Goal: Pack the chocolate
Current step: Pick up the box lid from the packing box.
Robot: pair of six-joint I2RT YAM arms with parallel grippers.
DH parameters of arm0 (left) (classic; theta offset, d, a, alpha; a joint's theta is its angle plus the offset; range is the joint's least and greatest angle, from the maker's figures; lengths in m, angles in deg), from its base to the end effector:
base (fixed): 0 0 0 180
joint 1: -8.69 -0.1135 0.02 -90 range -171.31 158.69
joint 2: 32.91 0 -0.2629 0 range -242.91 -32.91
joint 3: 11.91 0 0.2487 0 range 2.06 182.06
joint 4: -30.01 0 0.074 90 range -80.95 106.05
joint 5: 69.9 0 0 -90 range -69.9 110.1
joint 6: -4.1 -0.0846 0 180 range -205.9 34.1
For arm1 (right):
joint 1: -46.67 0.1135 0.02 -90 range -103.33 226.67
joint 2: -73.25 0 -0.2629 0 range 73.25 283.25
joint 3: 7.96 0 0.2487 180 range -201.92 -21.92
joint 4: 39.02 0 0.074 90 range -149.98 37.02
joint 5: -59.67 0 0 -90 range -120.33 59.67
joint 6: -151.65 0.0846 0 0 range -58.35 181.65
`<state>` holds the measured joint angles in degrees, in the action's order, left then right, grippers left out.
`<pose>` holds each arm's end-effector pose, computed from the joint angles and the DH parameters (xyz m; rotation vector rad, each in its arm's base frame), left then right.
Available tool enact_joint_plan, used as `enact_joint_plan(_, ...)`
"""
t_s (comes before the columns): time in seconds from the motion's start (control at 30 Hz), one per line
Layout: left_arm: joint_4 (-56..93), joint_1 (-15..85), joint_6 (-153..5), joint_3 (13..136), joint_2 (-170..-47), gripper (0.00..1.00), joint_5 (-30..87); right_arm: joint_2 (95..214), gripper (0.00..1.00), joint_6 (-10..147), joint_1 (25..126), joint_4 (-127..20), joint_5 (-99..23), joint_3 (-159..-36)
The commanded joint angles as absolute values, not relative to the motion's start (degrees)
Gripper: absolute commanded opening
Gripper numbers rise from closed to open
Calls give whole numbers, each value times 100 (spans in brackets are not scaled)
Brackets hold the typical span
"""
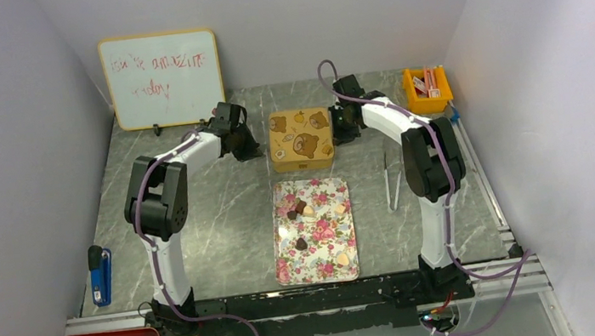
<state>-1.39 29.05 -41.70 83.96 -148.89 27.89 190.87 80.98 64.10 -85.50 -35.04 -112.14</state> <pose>0.4338 -0.1732 0.1408 -0.4716 2.5300 -0.6278 0.4398 0.1454 0.1516 0.0147 2.6499 0.3279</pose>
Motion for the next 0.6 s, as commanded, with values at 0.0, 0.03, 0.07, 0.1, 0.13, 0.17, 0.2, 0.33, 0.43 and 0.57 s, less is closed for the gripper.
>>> enact_joint_plan(0.0, 2, 2941, -4253, 8490, -14799, 5, 2918, 18680, 14, 8152, 6417, -8416, -3376, -11248)
enact_joint_plan(0.03, 12, 2949, -4254, 8485, -14815, 5, 2928, 18681, 14, 8154, 6424, -8418, -3376, -11274)
enact_joint_plan(0.07, 14, 2951, -4249, 8489, -14832, 5, 2921, 18681, 14, 8165, 6425, -8417, -3382, -11279)
enact_joint_plan(0.1, 14, 2952, -4249, 8493, -14849, 5, 2927, 18679, 14, 8164, 6417, -8416, -3384, -11292)
enact_joint_plan(0.13, 28, 2957, -4249, 8494, -14863, 5, 2937, 18678, 14, 8172, 6416, -8414, -3389, -11297)
enact_joint_plan(0.17, 35, 2960, -4249, 8494, -14872, 5, 2941, 18687, 14, 8177, 6419, -8411, -3400, -11297)
enact_joint_plan(0.2, 44, 2967, -4241, 8494, -14886, 5, 2954, 18689, 14, 8181, 6429, -8418, -3410, -11298)
enact_joint_plan(0.33, 45, 2994, -4241, 8527, -14926, 5, 2968, 18686, 14, 8185, 6434, -8420, -3392, -11266)
enact_joint_plan(0.43, 78, 3012, -4235, 8529, -14951, 5, 3004, 18629, 14, 8200, 6438, -8338, -3429, -11166)
enact_joint_plan(0.57, 123, 3020, -4235, 8541, -15002, 5, 3079, 18644, 14, 8210, 6434, -8322, -3522, -11157)
